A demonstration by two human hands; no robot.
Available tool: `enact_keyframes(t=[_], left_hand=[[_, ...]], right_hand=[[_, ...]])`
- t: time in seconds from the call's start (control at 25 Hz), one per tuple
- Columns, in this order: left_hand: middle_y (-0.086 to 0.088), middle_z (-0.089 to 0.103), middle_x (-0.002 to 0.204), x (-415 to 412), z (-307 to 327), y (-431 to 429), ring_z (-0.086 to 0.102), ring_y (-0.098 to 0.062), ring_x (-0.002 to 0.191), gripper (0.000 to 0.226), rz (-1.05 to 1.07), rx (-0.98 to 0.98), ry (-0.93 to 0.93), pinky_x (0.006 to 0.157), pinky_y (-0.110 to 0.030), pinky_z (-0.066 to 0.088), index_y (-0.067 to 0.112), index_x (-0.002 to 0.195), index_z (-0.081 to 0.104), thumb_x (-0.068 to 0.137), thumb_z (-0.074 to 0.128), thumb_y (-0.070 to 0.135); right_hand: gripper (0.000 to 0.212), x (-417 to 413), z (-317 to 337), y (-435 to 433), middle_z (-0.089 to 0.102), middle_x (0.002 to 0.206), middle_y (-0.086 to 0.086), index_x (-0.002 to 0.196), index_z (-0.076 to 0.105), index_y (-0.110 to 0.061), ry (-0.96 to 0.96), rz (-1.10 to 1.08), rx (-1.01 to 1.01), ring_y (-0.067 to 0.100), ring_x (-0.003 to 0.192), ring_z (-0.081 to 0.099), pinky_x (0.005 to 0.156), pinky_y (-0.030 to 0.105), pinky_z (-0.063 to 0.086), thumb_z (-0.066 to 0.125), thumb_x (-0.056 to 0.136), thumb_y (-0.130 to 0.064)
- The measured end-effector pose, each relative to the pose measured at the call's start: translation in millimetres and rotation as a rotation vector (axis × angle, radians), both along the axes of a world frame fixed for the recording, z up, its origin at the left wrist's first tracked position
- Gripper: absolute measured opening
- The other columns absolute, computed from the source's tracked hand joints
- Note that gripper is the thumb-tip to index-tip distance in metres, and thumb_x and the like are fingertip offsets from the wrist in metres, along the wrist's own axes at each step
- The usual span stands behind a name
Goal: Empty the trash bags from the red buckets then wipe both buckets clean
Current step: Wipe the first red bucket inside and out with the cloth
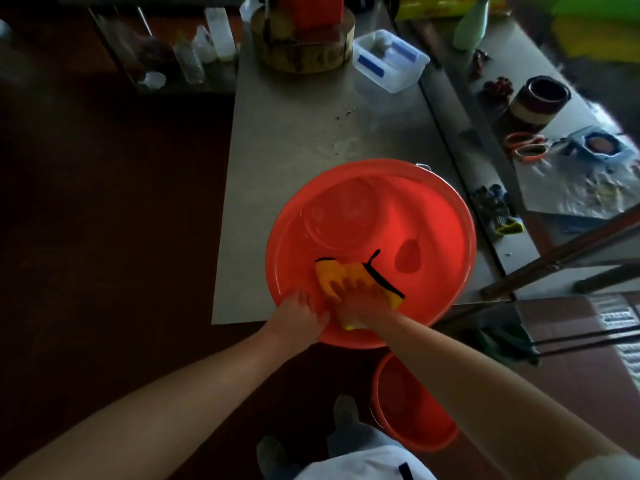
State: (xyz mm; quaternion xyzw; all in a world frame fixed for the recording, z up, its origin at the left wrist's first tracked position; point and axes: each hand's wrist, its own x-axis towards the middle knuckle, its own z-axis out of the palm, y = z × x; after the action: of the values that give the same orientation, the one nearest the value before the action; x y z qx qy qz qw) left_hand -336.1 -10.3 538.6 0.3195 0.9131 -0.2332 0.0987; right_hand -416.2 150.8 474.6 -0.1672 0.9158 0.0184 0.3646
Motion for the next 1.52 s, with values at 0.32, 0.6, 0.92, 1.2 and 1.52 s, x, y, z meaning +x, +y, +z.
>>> enact_keyframes(t=[0.32,0.6,0.92,1.2,1.52], left_hand=[[-0.022,0.066,0.113,0,-18,5,0.062,-0.036,0.103,0.045,0.038,-0.022,0.008,0.095,-0.046,0.042,0.012,0.134,0.051,0.101,0.043,0.041],[-0.015,0.067,0.111,-3,-8,1,0.060,-0.033,0.103,0.032,0.012,-0.121,0.004,0.095,-0.046,0.041,0.004,0.115,0.066,0.101,0.042,0.020],[-0.022,0.065,0.112,-3,0,-5,0.060,-0.037,0.105,0.034,-0.035,-0.094,0.007,0.098,-0.050,0.041,-0.002,0.117,0.061,0.102,0.038,0.018],[-0.013,0.067,0.111,-10,4,-10,0.061,-0.032,0.103,0.039,-0.077,-0.113,-0.003,0.096,-0.047,0.044,0.007,0.117,0.063,0.100,0.050,0.039],[-0.016,0.067,0.109,-13,-1,-28,0.063,-0.034,0.099,0.040,-0.116,-0.085,0.017,0.097,-0.047,0.045,0.006,0.112,0.065,0.103,0.044,0.039]], right_hand=[[0.059,-24,31,73,0.009,0.169,0.004,0.157,0.024,-0.038,0.237,0.138,0.315,0.029,0.155,0.003,0.123,0.049,-0.001,0.028,0.101,-0.056],[0.061,33,25,22,0.000,0.170,-0.005,0.160,0.004,-0.041,0.002,0.020,0.128,0.028,0.156,0.002,0.121,0.055,0.003,0.012,0.102,-0.060],[0.061,27,39,79,0.005,0.170,0.001,0.157,0.013,-0.045,0.204,0.122,0.265,0.026,0.156,0.001,0.122,0.047,-0.001,0.013,0.099,-0.065],[0.060,57,40,27,-0.005,0.170,0.000,0.158,-0.003,-0.044,-0.038,0.120,0.146,0.034,0.155,0.002,0.119,0.059,0.007,0.019,0.104,-0.053],[0.067,22,16,38,0.012,0.168,0.002,0.157,0.009,-0.050,0.115,0.168,0.053,0.027,0.154,0.011,0.122,0.053,0.004,0.011,0.094,-0.075]])
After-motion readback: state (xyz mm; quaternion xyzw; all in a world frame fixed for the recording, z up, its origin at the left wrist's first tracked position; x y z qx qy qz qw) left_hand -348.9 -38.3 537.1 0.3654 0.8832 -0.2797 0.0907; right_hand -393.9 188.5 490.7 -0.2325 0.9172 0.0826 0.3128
